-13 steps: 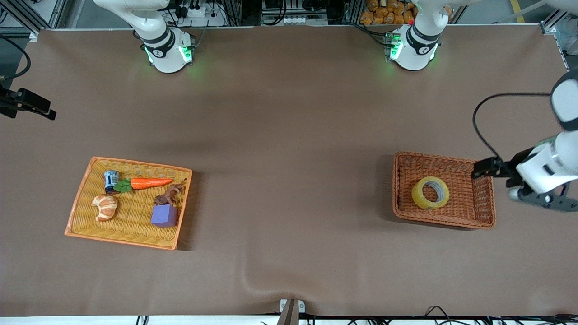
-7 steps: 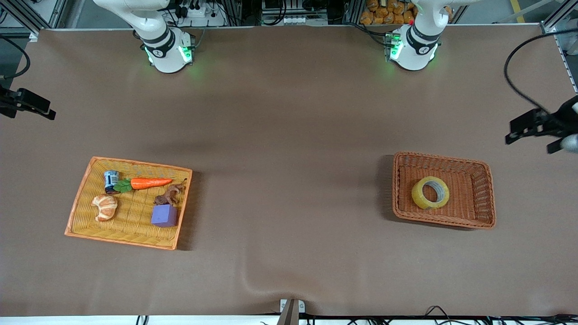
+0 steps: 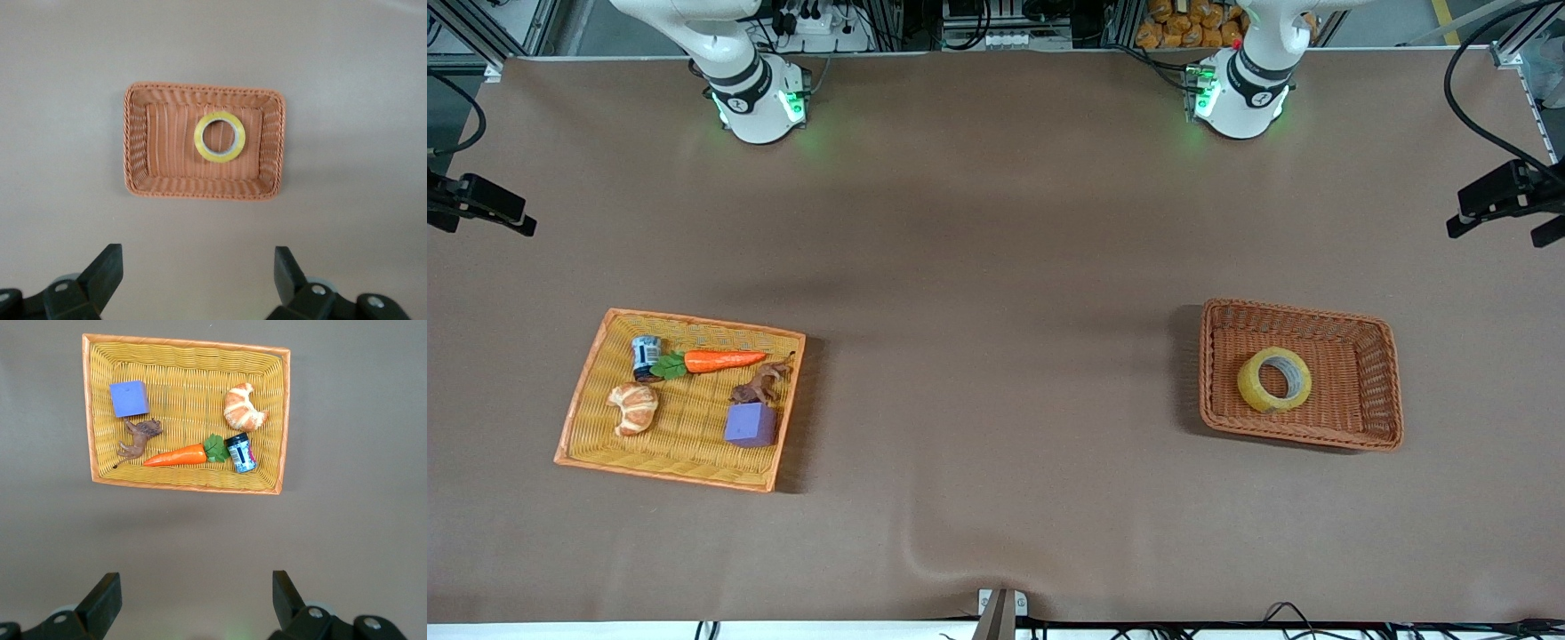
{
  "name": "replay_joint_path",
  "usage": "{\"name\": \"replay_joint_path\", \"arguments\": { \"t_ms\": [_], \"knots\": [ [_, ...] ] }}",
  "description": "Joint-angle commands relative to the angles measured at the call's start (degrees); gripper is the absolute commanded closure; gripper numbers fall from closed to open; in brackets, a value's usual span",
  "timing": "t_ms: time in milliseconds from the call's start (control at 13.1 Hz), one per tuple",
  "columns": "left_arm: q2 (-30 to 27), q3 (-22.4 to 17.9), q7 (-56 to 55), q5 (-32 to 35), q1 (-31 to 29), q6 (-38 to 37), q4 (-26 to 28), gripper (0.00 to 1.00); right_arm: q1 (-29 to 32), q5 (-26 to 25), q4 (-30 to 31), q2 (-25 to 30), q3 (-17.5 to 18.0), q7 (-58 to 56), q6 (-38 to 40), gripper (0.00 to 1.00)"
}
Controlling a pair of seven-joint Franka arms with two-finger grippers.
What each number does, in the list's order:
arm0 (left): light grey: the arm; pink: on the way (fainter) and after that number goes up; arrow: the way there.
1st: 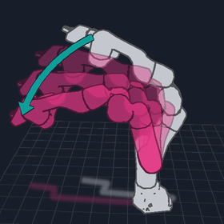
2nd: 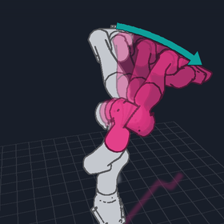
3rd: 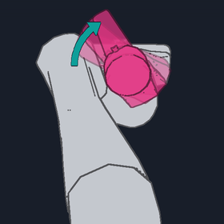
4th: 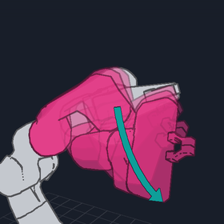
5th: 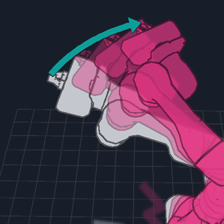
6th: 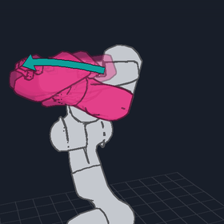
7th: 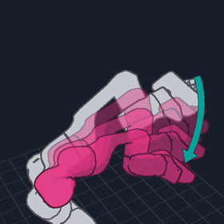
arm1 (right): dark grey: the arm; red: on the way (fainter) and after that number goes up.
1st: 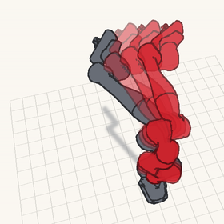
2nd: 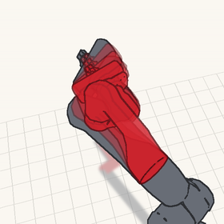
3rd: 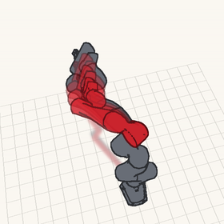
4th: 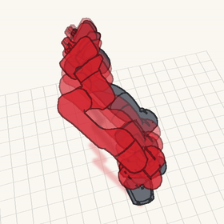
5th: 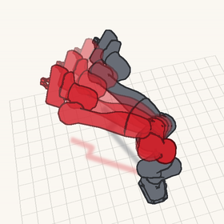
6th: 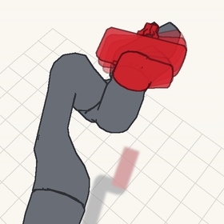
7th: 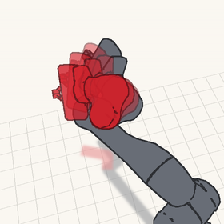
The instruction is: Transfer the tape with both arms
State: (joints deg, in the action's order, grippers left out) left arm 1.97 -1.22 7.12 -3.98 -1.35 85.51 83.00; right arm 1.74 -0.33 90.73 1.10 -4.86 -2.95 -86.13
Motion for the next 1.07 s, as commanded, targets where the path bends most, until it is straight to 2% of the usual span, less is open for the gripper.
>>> {"name": "replay_joint_path", "arguments": {
  "t_ms": [0, 77, 306, 536, 842, 995],
  "knots": [
    [-3.01, -6.47, -1.41, 1.34, 7.19, -0.7, 3.03, 0.0, 1.24, -0.02, -1.08, -0.4, 0.82, -0.47, 0.78, 0.0],
    [-2.67, -8.6, -1.58, 1.34, 9.15, -0.52, 3.04, 0.0, 1.16, -0.02, -1.08, -0.4, 0.82, -0.47, 0.78, 0.0],
    [-1.53, -8.19, -5.79, 2.04, 9.26, -0.26, 2.78, 0.0, 1.51, -0.02, -1.17, -0.31, 0.82, -0.47, 0.87, 0.0],
    [0.58, -6.78, -6.67, 3.1, 8.82, 0.88, 1.46, 0.0, 1.77, -0.02, -1.52, -0.31, 0.82, -0.56, 0.87, 0.0],
    [-1.26, -4.32, -10.98, 2.92, 8.2, -0.34, 2.69, 0.0, 1.69, -0.02, -1.52, -0.4, 0.82, -0.56, 0.87, 0.0],
    [-1.61, -1.87, -13.7, 3.44, 8.12, -0.96, 2.69, 0.0, 1.51, -0.02, -1.52, -0.4, 0.82, -0.65, 0.87, 0.0]
  ]
}}
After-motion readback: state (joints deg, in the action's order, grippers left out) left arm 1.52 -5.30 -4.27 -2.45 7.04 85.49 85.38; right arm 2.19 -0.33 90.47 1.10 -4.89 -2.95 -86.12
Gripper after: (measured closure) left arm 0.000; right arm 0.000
